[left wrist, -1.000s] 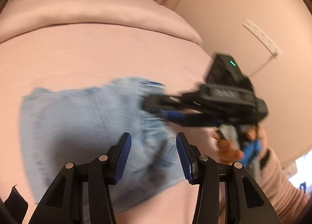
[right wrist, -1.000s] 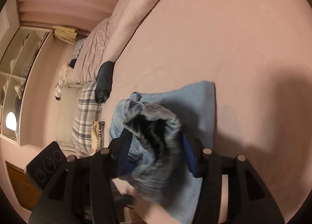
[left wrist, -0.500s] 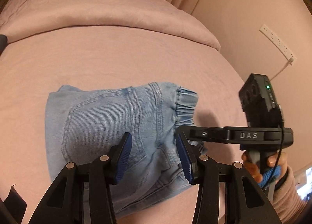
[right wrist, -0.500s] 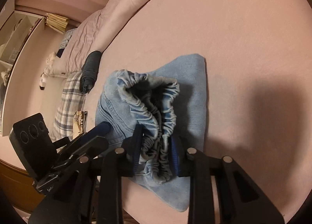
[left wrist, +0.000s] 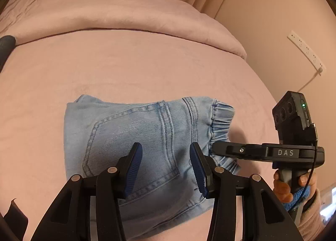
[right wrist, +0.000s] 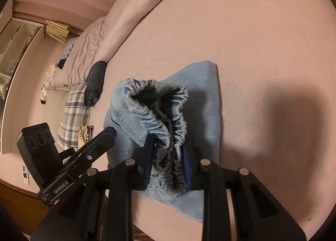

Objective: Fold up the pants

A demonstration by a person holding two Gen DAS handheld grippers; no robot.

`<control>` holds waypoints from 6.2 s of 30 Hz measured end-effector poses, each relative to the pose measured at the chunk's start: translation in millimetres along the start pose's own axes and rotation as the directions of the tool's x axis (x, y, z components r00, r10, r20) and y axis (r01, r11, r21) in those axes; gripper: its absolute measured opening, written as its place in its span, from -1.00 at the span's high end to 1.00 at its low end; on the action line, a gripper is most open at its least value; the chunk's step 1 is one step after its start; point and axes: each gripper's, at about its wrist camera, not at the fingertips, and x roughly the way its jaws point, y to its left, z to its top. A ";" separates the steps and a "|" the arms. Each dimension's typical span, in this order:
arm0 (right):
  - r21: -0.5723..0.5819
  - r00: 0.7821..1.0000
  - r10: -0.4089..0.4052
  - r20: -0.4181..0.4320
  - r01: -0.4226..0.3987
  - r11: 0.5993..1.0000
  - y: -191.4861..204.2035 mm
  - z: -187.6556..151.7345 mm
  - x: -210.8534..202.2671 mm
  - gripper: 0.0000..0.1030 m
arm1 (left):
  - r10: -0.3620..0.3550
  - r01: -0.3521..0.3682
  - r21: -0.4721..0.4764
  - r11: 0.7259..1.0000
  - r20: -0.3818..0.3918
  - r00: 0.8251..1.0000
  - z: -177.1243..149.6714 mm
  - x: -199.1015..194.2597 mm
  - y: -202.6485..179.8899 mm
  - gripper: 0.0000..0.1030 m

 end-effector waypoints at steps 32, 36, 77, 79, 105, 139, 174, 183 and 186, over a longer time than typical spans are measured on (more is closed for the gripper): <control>-0.095 0.970 -0.212 0.119 0.223 0.970 28.6 34.0 11.6 0.97 | 0.065 -0.057 0.070 0.996 -0.113 0.992 -6.6 46.9 -9.7 0.10; -0.198 0.973 -0.170 0.155 0.199 0.960 55.8 12.2 -11.5 0.67 | 0.042 -0.039 0.052 0.998 -0.078 0.996 -6.9 29.0 -8.6 0.10; -0.313 0.940 -0.300 0.162 0.337 0.888 52.2 -52.9 -15.4 0.33 | 0.304 -0.304 -0.021 0.952 0.025 0.952 -63.7 -32.6 38.2 0.07; -0.314 0.941 -0.299 0.161 0.336 0.888 54.6 -52.8 -14.3 0.31 | 0.307 -0.306 -0.046 0.951 0.020 0.952 -67.9 -37.1 44.9 0.07; -0.268 0.946 -0.299 0.129 0.323 0.908 50.9 -42.2 -1.4 -0.02 | 0.172 -0.177 -0.241 0.954 -0.042 0.984 -72.5 -38.8 75.0 -0.16; -0.073 0.974 -0.221 0.051 0.224 0.972 -4.1 -17.3 7.7 -0.20 | -0.076 0.049 -0.411 0.910 -0.049 0.996 -55.8 -3.5 105.2 -0.26; -0.097 0.999 -0.032 -0.023 0.030 0.995 -11.4 -14.6 23.1 -0.64 | -0.181 0.153 -0.400 0.904 -0.032 0.983 -45.9 9.6 114.4 -0.26; -0.145 0.984 -0.177 -0.019 0.172 0.974 6.9 -19.7 37.6 -0.68 | -0.144 0.122 -0.349 0.929 -0.039 0.989 -43.1 12.8 101.0 -0.51; -0.116 0.985 -0.173 0.007 0.172 0.978 6.6 -20.6 36.0 -0.68 | -0.155 0.135 -0.363 0.922 -0.026 0.988 -44.1 12.9 101.9 -0.59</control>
